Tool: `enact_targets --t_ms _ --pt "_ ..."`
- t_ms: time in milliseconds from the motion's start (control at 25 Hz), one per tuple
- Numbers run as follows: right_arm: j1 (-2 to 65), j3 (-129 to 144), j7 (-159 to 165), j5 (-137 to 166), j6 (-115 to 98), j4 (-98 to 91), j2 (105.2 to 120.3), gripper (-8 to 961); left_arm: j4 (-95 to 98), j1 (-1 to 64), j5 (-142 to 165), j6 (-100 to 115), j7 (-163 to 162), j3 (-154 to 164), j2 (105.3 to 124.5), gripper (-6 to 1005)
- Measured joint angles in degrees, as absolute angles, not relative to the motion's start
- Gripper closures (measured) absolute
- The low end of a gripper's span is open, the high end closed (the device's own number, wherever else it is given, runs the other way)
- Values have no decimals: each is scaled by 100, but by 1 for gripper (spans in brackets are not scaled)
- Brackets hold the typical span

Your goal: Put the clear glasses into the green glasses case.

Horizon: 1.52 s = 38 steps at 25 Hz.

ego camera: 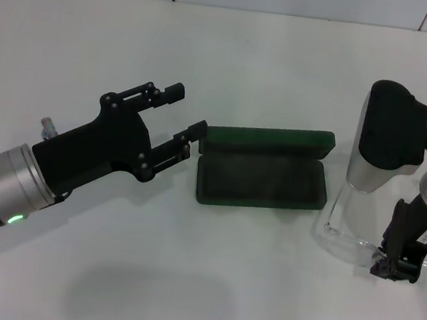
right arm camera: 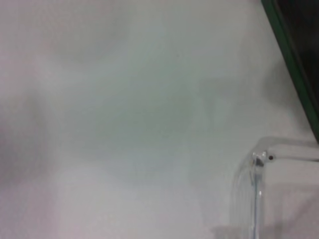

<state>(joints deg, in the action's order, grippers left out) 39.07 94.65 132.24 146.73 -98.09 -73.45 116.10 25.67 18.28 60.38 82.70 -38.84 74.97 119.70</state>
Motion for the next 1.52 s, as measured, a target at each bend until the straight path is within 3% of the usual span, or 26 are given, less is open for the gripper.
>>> enact_targets --t_ms 640,960,1280,1520 --pt "3418 6844 11387 13380 -10950 -8071 11558 822 2479 1746 5839 8753 -3878 7402 11979 425" --pt "3111 6142 9092 12289 -10955 -7071 11567 831 2430 1782 5567 8941 -3892 7403 11996 426" --pt "2539 6269 5465 10713 -10136 -5822 11592 833 1838 2614 5406 8959 -4621 7469 11993 426" --pt "2576 6267 4401 10393 -10103 -5208 11593 834 1539 3110 5734 8964 -4860 7517 12011 426"
